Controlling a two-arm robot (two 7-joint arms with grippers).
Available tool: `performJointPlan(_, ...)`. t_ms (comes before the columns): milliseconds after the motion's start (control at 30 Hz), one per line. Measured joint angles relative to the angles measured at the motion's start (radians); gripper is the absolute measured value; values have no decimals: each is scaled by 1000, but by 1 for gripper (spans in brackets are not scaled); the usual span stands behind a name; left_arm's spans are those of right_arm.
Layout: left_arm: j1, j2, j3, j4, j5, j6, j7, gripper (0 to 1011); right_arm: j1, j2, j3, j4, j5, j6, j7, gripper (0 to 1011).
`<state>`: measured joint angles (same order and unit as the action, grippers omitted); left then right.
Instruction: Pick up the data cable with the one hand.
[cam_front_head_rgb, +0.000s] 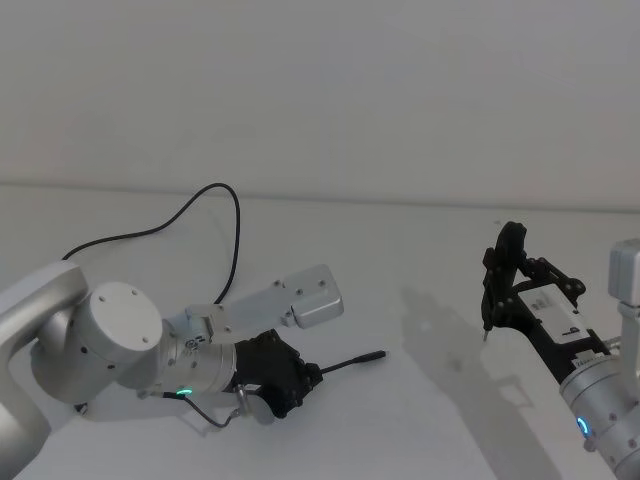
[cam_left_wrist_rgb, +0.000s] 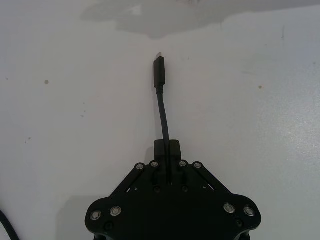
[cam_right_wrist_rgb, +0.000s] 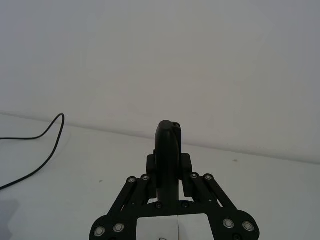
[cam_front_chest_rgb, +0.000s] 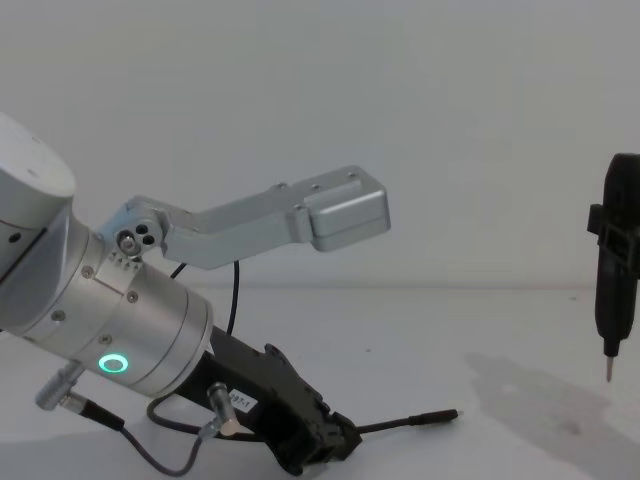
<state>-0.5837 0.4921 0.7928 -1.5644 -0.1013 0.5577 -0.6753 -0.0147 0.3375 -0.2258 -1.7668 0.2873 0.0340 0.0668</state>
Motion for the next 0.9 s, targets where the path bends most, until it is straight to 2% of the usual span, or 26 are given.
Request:
performJointPlan(333, 2, -1, -3, -2, 2, -3, 4, 52, 0, 0, 1, -2, 0, 0, 0, 268)
performJointPlan(500, 10, -3, -15, -7, 5, -22, 20, 52, -3, -1, 5, -15, 1, -4, 5, 268)
performJointPlan(900, 37, -17, -75, -44, -7, -104, 70, 52, -5, -10, 27, -86, 51, -14, 46, 268)
